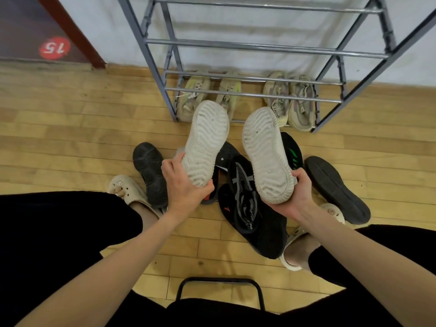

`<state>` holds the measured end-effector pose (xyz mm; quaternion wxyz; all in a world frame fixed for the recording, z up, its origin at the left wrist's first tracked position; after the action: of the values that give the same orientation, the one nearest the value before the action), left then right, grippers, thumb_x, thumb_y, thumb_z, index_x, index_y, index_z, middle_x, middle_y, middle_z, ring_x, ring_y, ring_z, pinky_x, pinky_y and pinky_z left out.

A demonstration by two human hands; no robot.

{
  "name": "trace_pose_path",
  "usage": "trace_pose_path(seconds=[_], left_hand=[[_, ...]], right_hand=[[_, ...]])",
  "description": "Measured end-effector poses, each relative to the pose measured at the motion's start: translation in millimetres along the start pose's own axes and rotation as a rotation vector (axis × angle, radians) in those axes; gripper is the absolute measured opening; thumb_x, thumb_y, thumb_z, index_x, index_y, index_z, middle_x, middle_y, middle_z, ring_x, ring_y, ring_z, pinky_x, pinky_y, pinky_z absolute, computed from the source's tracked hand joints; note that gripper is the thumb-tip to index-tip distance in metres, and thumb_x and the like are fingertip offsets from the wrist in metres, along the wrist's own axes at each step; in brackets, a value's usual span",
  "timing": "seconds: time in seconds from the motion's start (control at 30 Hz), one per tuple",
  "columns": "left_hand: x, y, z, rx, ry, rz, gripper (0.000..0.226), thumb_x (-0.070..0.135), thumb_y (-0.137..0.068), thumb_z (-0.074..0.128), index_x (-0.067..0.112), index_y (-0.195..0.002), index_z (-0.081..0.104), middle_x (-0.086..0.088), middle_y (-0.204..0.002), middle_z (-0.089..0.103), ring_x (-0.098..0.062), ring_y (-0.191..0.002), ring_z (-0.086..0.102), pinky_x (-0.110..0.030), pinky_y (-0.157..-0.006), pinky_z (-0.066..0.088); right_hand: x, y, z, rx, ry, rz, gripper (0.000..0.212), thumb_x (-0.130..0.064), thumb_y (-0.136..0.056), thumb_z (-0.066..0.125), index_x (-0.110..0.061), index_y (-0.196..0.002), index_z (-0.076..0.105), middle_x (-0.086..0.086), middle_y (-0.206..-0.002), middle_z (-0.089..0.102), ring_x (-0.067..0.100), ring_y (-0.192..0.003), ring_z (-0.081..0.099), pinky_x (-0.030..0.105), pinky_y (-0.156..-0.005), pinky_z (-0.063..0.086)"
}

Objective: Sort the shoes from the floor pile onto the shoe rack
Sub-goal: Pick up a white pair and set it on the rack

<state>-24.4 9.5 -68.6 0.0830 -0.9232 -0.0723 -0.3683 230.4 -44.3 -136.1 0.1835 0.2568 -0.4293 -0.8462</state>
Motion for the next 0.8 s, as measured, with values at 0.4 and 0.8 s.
trace_pose_path(seconds=[0.4, 0.8], left_hand=[[63, -16, -9, -0.011, -0.163, 0.205, 0.087, 0.031, -0.053, 0.085, 0.01, -0.129, 0.049, -0.011, -0.113, 0.043, -0.024, -0.107, 0.032, -0.029, -0.088, 0.03], [179, -25, 4, -0.165, -0.427, 0.937, 0.066, -0.013, -0.066, 0.061, 0.006, -0.129, 0.053, -0.01, -0.13, 0.053, -0.03, -0.12, 0.033, -0.042, -0.102, 0.037]], right_hand=[[-114, 48, 9, 0.528, 1.318, -0.79, 0.053, -0.05, -0.075, 0.052, -0.018, -0.113, 0.07, 0.009, -0.105, 0.06, 0.022, -0.101, 0.054, 0.033, -0.076, 0.044], [-157, 93, 17, 0.745, 1.592, -1.079, 0.051, -0.049, -0.083, 0.049, -0.021, -0.125, 0.06, 0.014, -0.11, 0.048, 0.035, -0.107, 0.044, 0.042, -0.092, 0.035]])
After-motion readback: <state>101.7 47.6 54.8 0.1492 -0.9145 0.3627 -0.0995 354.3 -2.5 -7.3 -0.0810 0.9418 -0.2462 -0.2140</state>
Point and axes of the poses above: each hand's wrist, its own y-axis away from the middle knuckle, its own z-axis out of the palm, x = y × z, the point moved 10 cm from there along -y, towards the middle knuckle
